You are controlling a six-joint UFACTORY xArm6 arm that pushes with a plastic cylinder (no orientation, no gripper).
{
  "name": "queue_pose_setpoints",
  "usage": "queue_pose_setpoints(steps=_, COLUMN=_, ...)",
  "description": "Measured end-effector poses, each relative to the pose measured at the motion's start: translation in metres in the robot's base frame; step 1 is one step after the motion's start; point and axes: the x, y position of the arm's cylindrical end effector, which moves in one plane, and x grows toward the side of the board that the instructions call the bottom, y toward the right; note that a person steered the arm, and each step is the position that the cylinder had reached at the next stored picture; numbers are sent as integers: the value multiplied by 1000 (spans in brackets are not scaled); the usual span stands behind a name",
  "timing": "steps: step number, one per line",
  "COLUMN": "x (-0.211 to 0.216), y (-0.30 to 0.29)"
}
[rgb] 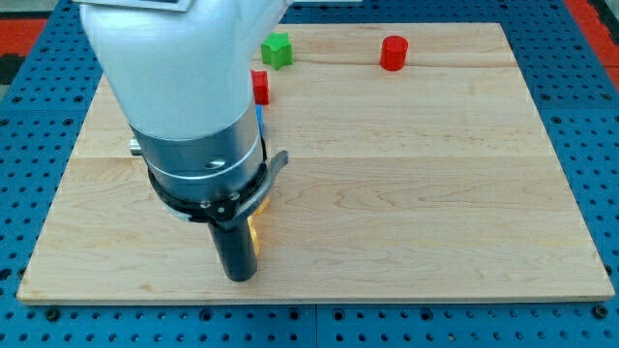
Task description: Move the green circle to the top left of the board
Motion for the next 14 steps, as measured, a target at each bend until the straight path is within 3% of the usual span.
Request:
queue_pose_setpoints(steps=1, x=1, y=56)
queue_pose_setpoints(steps=2, x=-27, y=108)
queue_pose_setpoints(steps=4, x=-27, y=108)
queue_pose_setpoints(steps=7, x=-38, y=202)
queue_pose_setpoints(steps=8, x=-63, y=216)
queue_pose_setpoints(steps=11, x=-85, y=209)
queue_pose_setpoints(steps=12, x=-130, y=205)
queue_pose_setpoints(steps=14, x=-225, y=113)
